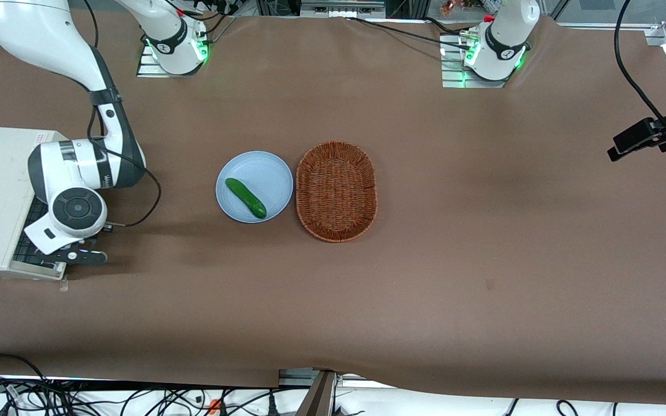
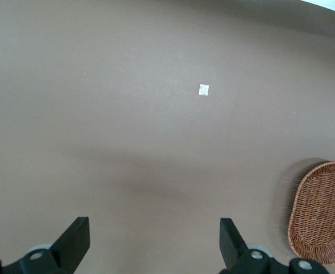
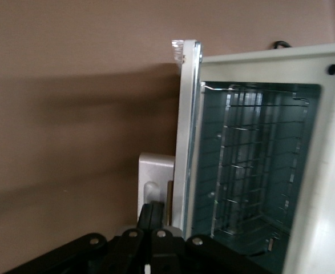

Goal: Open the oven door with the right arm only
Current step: 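Pull the door handle down and outward with the right gripper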

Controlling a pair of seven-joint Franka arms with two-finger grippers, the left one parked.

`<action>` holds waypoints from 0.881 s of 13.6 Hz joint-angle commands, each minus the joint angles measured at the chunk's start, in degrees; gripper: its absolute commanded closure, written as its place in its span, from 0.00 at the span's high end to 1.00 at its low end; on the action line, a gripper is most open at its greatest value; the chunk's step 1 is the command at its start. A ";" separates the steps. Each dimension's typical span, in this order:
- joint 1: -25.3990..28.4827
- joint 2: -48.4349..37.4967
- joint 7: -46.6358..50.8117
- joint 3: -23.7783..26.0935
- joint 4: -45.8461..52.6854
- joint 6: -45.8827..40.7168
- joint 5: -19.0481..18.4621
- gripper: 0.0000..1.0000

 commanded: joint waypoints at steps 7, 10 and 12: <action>-2.04 7.21 0.59 -1.15 -0.73 10.68 0.68 0.00; -1.95 7.82 0.42 -0.63 -1.26 10.77 1.12 0.00; -1.95 7.74 -0.46 0.87 -1.61 10.68 6.02 0.00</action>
